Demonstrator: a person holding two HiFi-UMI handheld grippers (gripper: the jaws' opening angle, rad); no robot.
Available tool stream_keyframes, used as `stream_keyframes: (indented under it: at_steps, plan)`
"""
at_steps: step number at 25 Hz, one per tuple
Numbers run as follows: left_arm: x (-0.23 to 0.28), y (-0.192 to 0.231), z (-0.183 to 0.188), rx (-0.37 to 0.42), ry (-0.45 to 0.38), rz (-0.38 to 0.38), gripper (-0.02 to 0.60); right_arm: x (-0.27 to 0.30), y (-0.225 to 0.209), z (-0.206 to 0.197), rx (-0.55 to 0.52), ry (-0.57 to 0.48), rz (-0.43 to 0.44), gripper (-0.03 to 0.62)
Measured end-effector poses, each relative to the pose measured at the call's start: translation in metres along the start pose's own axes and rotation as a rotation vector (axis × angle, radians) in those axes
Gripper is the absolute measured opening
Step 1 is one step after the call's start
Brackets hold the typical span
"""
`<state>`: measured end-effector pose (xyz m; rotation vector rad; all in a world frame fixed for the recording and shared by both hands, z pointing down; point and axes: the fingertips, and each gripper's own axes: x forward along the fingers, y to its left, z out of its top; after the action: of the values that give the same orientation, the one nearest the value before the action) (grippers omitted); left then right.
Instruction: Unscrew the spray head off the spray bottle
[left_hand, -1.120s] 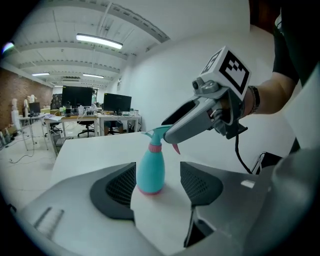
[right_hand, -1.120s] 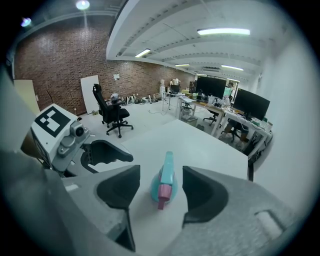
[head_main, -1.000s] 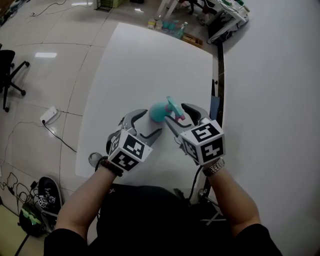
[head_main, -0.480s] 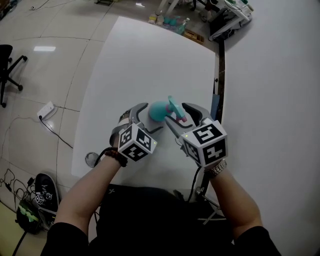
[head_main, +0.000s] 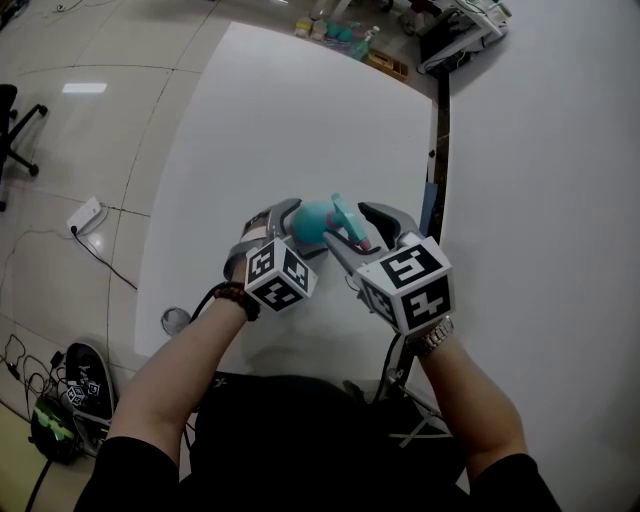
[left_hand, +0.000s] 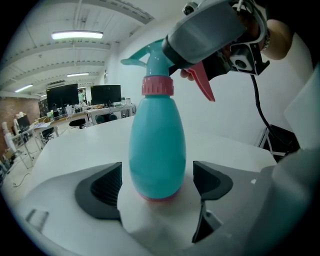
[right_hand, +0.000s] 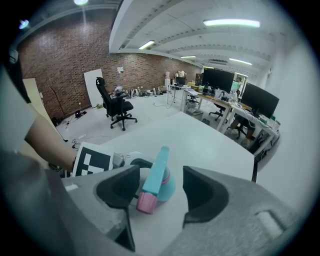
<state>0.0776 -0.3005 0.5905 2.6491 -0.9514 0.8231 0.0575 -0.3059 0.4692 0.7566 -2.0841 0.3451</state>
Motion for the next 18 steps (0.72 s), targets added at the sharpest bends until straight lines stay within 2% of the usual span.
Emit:
stream_keyframes:
  at_steps: [8,12,18]
  plan:
    - [0.016,0.003,0.0,0.015,0.019,-0.011,0.462,0.005,0.0,-0.004,0.011,0.001,0.023,0.252]
    - [0.02,0.004,0.002,0.027,0.027,-0.02,0.425,0.005,-0.001,-0.002,0.017,-0.006,0.029,0.252]
    - [0.021,0.002,0.002,0.047,0.049,-0.014,0.428,0.001,-0.002,-0.004,0.025,-0.019,0.032,0.252]
